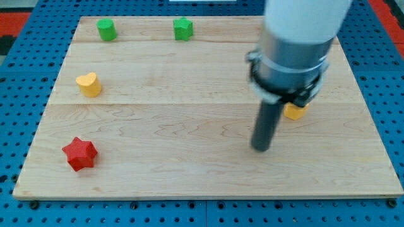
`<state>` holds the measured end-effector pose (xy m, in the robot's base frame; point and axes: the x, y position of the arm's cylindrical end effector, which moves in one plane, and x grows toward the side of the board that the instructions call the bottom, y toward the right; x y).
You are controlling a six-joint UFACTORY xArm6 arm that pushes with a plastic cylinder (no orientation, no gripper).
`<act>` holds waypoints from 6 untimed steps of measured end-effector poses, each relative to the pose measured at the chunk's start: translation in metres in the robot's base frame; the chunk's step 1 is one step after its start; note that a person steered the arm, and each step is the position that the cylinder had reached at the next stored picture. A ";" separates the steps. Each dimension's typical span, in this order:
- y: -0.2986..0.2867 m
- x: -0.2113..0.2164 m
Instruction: Move the red star towards center
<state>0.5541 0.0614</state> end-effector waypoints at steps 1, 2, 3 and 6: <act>-0.099 0.036; -0.222 0.055; -0.312 0.053; -0.171 -0.007</act>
